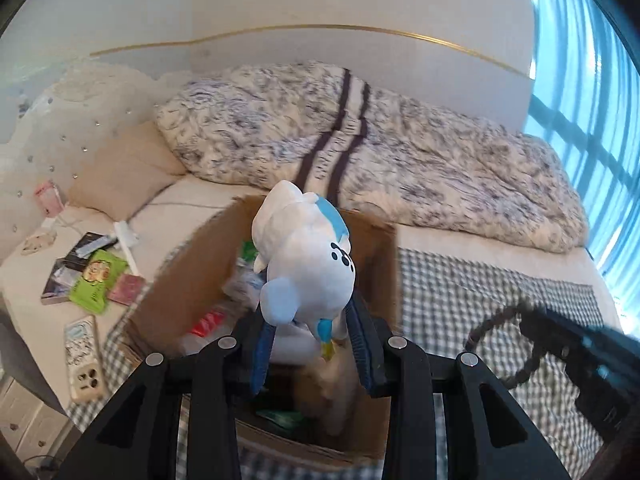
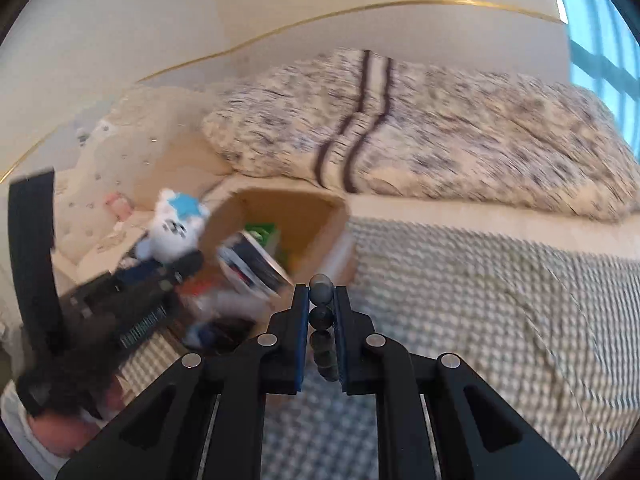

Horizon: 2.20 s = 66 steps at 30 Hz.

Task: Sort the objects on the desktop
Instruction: 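Carry the bracelet and plush toy into the cardboard box and release both, then withdraw both open tools from the cardboard box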

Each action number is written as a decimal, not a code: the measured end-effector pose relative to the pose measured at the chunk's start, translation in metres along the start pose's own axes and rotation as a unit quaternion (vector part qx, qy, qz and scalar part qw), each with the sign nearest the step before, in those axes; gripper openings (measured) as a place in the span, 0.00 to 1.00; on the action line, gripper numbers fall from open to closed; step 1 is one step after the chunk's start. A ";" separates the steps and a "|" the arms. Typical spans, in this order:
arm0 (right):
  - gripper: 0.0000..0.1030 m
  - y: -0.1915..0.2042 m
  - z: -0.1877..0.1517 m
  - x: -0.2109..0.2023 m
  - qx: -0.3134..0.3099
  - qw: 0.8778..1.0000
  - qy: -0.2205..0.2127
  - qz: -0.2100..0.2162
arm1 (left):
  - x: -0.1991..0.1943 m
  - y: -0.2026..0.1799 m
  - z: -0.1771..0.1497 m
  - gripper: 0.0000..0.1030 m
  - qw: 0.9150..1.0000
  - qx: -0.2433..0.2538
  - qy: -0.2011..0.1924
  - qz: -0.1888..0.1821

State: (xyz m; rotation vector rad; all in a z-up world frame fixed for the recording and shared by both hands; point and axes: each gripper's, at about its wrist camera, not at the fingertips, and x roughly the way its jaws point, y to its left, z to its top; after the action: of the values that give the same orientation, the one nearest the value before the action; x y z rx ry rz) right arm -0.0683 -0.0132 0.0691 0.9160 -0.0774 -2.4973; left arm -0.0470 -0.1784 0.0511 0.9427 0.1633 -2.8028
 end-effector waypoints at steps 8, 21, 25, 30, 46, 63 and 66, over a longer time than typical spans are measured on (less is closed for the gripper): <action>0.11 0.041 0.036 0.061 -0.002 0.998 0.006 0.065 | 0.027 0.050 -0.001 0.34 0.999 -0.025 0.019 0.027; 0.89 -0.022 0.006 0.007 0.050 0.992 -0.041 -0.108 | 0.011 0.032 -0.028 1.00 1.000 0.000 0.000 0.019; 1.00 -0.054 -0.032 -0.021 0.032 0.976 -0.019 -0.215 | -0.003 0.009 -0.041 1.00 1.000 0.008 -0.003 -0.004; 1.00 -0.094 -0.076 -0.031 0.033 0.965 0.069 -0.250 | -0.012 -0.022 -0.052 1.00 1.000 0.010 -0.002 -0.011; 1.00 -0.105 -0.093 -0.060 0.066 0.965 0.035 -0.251 | -0.030 -0.062 -0.058 1.00 0.999 0.038 0.016 -0.008; 1.00 -0.109 -0.096 -0.062 0.068 0.965 0.038 -0.252 | -0.015 -0.075 -0.071 1.00 0.997 0.045 0.056 -0.022; 1.00 -0.107 -0.097 -0.062 0.064 0.965 0.038 -0.252 | -0.019 -0.075 -0.074 1.00 0.998 0.039 0.047 0.008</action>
State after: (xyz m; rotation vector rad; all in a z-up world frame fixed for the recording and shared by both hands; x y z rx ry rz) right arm -0.0112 0.1201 0.0082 1.2092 0.0233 -2.9432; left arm -0.0043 -0.0903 0.0075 1.0889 0.0585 -2.7707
